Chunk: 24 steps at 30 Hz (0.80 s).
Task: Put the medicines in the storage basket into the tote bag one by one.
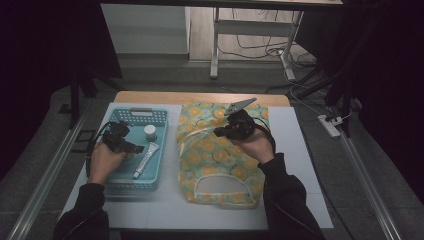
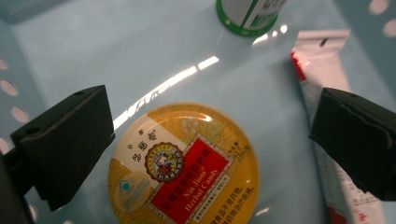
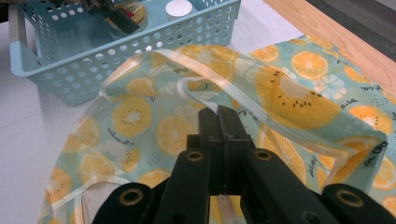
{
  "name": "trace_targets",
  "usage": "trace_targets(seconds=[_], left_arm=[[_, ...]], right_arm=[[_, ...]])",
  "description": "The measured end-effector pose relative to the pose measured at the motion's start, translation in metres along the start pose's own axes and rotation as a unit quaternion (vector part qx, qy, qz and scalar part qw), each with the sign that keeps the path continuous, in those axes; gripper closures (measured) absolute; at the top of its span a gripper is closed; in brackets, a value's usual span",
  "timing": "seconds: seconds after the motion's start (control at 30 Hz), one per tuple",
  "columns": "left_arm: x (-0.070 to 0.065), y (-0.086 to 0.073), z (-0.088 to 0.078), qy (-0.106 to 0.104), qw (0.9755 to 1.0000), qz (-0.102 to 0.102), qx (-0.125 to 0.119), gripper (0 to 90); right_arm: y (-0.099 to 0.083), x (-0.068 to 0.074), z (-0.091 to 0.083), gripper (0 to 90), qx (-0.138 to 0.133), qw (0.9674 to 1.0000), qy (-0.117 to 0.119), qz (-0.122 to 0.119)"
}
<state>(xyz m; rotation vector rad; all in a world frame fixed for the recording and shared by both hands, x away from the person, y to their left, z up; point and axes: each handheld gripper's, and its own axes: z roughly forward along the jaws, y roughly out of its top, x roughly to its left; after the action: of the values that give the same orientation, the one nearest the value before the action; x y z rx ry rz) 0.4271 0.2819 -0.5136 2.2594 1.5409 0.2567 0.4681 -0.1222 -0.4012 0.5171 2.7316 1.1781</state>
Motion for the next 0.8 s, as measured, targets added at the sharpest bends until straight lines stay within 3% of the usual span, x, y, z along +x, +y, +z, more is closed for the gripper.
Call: trace_targets(seconds=[0.33,0.47,0.63,0.8], left_arm=[[-0.0023,0.0017,0.0039,-0.002,0.9988,-0.017,0.046,2.1],[-0.0035,0.0011,0.0026,0.007,0.9980,-0.010,0.062,7.3],[-0.0042,-0.0005,0.0004,0.014,0.9976,-0.011,0.066,21.1],[-0.0048,-0.0003,-0.0001,0.014,0.9974,-0.020,0.068,22.2]], right_arm=[[0.0002,0.0003,-0.0007,90.0,-0.001,1.0000,0.001,-0.003],[0.0004,0.0005,-0.0006,90.0,-0.002,1.0000,0.000,-0.003],[0.0005,0.0009,-0.0008,90.0,-0.003,1.0000,0.001,-0.003],[0.0002,0.0002,-0.0015,90.0,-0.004,1.0000,0.000,-0.001]])
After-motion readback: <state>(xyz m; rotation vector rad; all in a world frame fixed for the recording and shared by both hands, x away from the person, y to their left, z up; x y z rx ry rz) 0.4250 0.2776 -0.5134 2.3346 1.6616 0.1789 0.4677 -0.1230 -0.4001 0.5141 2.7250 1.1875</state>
